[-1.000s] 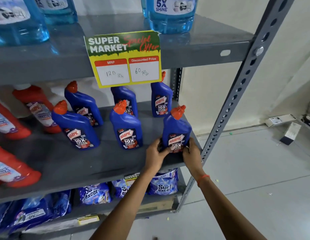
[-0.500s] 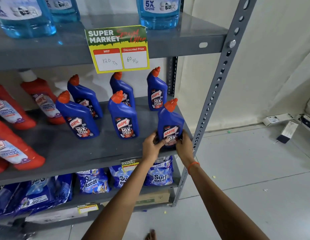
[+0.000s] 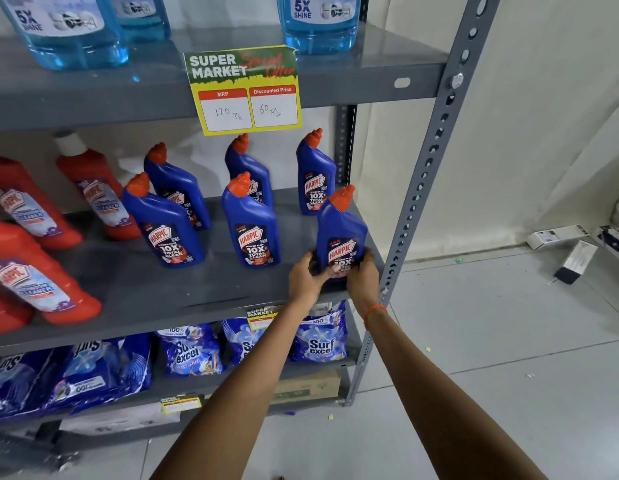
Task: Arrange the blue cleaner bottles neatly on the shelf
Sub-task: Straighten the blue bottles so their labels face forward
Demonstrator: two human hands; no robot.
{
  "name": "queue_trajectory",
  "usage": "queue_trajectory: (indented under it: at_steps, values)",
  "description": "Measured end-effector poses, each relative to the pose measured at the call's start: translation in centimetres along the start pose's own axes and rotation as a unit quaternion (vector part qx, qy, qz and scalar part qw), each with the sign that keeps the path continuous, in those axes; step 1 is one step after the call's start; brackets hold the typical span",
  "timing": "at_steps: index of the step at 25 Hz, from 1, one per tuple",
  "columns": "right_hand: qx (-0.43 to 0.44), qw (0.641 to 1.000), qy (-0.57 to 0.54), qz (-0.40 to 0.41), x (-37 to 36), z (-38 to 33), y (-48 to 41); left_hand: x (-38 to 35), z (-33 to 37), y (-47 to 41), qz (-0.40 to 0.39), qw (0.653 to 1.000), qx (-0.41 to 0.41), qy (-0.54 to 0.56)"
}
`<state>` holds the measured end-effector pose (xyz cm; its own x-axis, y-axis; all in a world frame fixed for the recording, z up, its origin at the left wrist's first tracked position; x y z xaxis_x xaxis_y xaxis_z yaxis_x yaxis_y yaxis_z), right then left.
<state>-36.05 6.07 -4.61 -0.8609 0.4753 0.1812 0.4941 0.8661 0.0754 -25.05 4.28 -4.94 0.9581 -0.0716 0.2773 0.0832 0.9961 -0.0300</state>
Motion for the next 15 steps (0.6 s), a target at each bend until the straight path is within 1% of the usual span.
queue_trajectory:
  at_steps: [2,3,4,5,7,8,10,12,13,15]
  values:
    - [-0.005,0.995,-0.012,0.098,-1.2,-0.5,1.4,0.7,0.4,0.8,0.010,1.000,-0.008,0.012]
    - [-0.010,0.990,-0.018,0.140,-2.3,-0.8,2.5,1.5,0.5,1.2,0.034,0.999,-0.033,0.017]
    - [-0.022,0.985,-0.035,0.165,-3.4,-1.2,3.5,2.5,0.8,1.7,0.069,0.995,-0.068,0.025]
    - [-0.044,0.982,-0.062,0.173,-4.8,-1.5,4.5,3.8,0.9,2.0,0.112,0.988,-0.103,0.031]
    - [-0.121,0.970,-0.124,0.173,-7.5,-2.1,5.9,6.9,0.7,2.1,0.202,0.969,-0.140,0.036]
    - [-0.160,0.960,-0.150,0.174,-8.7,-2.4,6.2,8.5,0.3,1.9,0.228,0.963,-0.137,0.036]
    - [-0.205,0.942,-0.221,0.148,-10.8,-2.6,6.5,10.8,-0.8,1.6,0.232,0.964,-0.121,0.039]
    - [-0.185,0.942,-0.264,0.096,-12.8,-3.4,6.7,12.5,-2.1,1.1,0.221,0.968,-0.105,0.050]
    - [-0.152,0.953,-0.249,0.076,-13.5,-4.0,6.6,13.2,-2.6,0.5,0.213,0.972,-0.089,0.052]
    - [-0.065,0.985,-0.151,0.055,-14.5,-5.2,5.9,14.3,-3.4,-1.5,0.167,0.985,-0.043,0.026]
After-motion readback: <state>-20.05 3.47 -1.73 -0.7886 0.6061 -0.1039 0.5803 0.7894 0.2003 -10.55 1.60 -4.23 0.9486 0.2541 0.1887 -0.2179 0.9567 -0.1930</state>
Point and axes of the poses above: each hand's wrist, its own y-axis away from the middle knuckle, its own x-axis out of the back of the hand, z = x × y, the point moved 1 cm from there along -y, towards the middle knuckle, and after that the axes turned 2 degrees about -z, right-handed, at the moved point
